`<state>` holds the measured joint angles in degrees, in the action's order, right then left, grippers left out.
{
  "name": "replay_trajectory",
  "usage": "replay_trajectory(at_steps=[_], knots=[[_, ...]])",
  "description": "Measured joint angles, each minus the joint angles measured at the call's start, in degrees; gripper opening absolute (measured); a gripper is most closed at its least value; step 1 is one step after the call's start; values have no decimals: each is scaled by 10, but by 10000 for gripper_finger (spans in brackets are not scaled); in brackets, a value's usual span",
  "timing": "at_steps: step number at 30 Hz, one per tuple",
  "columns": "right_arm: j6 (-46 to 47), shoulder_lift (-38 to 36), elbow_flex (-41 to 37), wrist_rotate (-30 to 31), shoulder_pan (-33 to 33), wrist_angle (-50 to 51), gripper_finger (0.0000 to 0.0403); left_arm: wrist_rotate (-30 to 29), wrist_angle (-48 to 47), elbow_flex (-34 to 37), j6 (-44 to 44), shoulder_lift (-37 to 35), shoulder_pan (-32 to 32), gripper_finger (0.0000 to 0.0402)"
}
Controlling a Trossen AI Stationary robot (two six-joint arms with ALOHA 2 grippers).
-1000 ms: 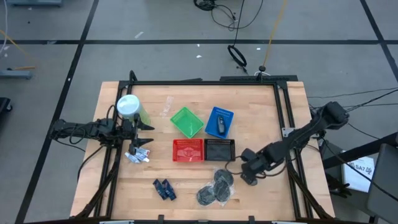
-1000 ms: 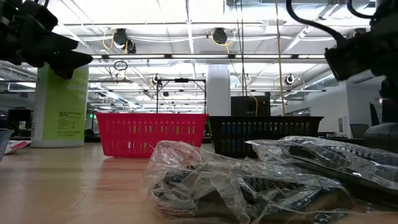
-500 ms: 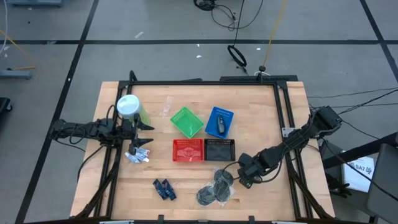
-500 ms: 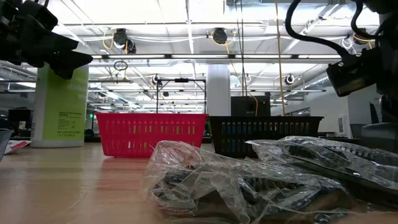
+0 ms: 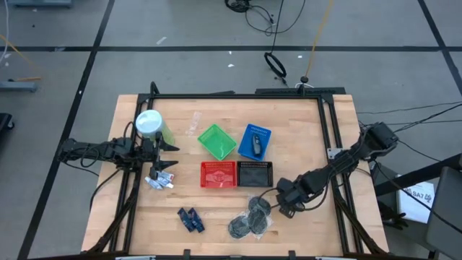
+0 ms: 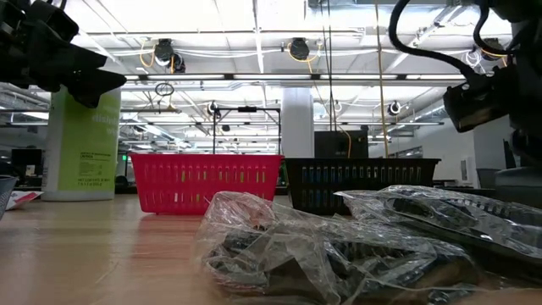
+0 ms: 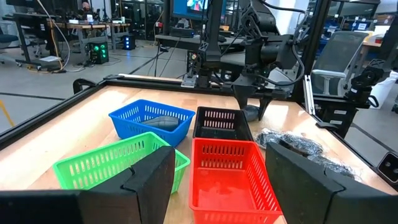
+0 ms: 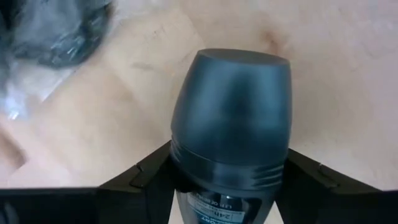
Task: Pick & Place Travel size toiletries
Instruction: Put the deodorant into the blue bin
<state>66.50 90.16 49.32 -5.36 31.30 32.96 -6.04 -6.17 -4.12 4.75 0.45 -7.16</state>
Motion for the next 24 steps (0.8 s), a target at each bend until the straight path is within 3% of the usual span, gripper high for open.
replay_trajectory(at_steps=[8,17,24], knots=[[-18,-63,0,4,0,-56,205,0,0,0,0,0,0,248],[-118,-113,1,168,-16,-175,208,0,0,0,0,0,0,248],[-216,-114,1,234,-71,-306,208,0,0,0,0,0,0,248]])
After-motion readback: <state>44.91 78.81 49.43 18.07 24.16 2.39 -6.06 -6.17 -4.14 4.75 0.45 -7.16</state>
